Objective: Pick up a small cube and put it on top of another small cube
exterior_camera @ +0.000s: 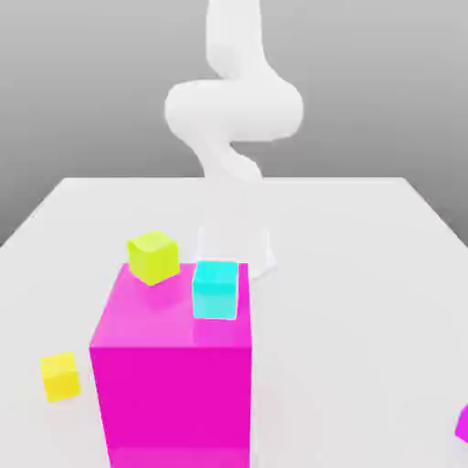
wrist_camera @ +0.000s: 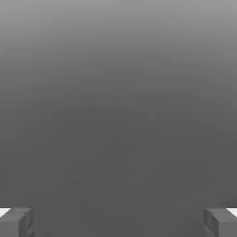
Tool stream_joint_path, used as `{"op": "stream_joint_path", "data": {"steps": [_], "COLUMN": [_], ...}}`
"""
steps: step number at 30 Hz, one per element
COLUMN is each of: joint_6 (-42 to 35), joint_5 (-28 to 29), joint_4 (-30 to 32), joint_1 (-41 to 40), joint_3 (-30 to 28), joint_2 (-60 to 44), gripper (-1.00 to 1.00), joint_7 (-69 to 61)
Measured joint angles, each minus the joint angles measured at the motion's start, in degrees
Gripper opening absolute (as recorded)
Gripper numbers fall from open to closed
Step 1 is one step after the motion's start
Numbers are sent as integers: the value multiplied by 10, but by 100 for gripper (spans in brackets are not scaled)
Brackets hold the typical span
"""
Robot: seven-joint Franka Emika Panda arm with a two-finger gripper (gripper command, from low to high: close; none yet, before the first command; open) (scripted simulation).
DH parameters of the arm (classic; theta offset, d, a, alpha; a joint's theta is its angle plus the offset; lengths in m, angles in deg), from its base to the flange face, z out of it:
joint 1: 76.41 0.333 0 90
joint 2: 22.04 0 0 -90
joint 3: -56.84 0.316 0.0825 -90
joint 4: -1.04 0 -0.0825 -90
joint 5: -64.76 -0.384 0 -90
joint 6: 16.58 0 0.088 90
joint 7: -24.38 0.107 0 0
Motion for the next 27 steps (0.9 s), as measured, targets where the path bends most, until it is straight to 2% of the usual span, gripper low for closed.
{"op": "stream_joint_path", "data": {"steps": [13,19,27], "joint_6": [70,101,141], "joint_5": [7,37,92], "joint_4": [-23,-34,-49], "joint_1": [64,105,168], "joint_3": [79,114,130], "joint_2": [-272,-398,-569], "gripper": [0,0,0], "joint_7": [-5,12,45]}}
